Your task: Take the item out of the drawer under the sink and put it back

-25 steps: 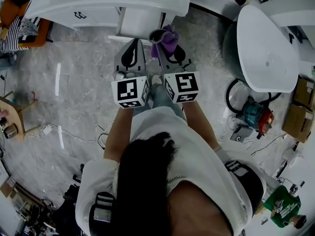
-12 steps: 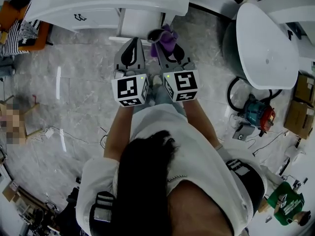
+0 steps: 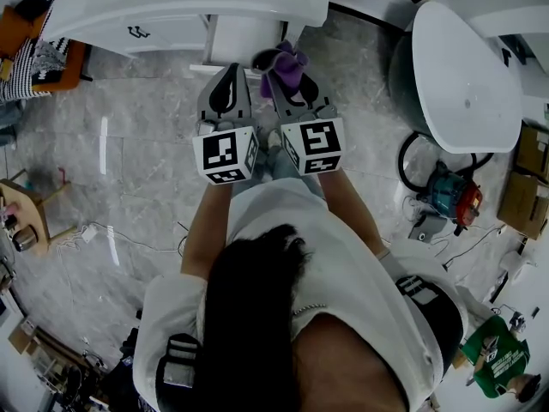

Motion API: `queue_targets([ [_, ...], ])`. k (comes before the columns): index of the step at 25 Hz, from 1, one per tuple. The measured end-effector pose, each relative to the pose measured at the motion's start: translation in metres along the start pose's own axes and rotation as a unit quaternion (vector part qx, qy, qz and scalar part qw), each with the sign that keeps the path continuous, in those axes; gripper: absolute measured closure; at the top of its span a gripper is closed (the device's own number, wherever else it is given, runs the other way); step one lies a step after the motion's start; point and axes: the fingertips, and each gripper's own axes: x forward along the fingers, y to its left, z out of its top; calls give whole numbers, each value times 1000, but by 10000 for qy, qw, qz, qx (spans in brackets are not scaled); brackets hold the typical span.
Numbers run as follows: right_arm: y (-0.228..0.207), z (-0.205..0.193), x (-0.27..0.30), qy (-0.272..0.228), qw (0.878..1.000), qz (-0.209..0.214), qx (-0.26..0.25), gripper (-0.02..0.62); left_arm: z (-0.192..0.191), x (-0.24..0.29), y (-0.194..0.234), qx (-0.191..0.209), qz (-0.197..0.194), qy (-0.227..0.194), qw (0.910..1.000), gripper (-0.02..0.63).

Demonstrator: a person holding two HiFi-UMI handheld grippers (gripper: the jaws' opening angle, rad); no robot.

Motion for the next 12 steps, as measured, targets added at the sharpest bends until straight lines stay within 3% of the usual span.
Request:
queue_targets([
  [12,4,9,2,-105,9998,145,-81,469,6,-2,-3,89,72,-110,9999,601],
])
